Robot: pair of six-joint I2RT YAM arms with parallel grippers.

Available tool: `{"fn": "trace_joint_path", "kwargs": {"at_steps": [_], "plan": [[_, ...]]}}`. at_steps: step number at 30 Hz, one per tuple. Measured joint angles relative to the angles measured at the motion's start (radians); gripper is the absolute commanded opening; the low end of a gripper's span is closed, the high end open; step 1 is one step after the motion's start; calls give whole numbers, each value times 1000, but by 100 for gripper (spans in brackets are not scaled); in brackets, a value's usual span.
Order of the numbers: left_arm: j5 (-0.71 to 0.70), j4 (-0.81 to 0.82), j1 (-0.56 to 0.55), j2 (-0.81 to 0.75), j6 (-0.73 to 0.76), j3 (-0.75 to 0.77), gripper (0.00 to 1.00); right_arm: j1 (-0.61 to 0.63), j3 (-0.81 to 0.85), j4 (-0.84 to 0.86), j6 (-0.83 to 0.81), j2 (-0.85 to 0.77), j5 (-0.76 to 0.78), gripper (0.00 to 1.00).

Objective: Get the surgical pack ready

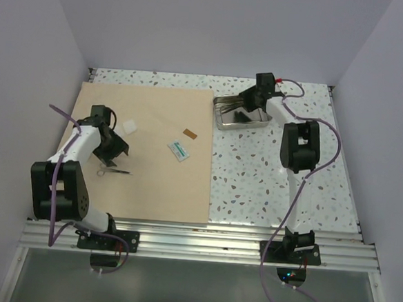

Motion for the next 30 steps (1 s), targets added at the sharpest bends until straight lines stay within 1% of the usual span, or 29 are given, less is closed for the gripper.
{"fn": "trace_joint_path", "kwargs": {"at_steps": [5,9,13,15,17,21,24,30], "plan": [[-25,-21,4,14,-37,0,59,2,83,-57,-32,7,-1,52],[-60,-46,23,15,-56,0,57,4,77,-104,-124,-37,-1,53],[-102,-63,49,39,-69,2,51,24,-38,-169,-262,-173,0,53],[-118,-69,55,63,-69,5,50,48,-116,-187,-325,-264,0,53],[-130,-72,58,93,-70,10,49,84,-229,-187,-383,-386,-1,53],[-140,-72,58,134,-70,15,45,141,-360,-189,-444,-544,-6,53],[-138,-72,58,161,-70,20,44,157,-403,-187,-471,-591,-10,54],[-137,-76,58,187,-90,21,43,156,-432,-196,-492,-593,-25,54]]}}
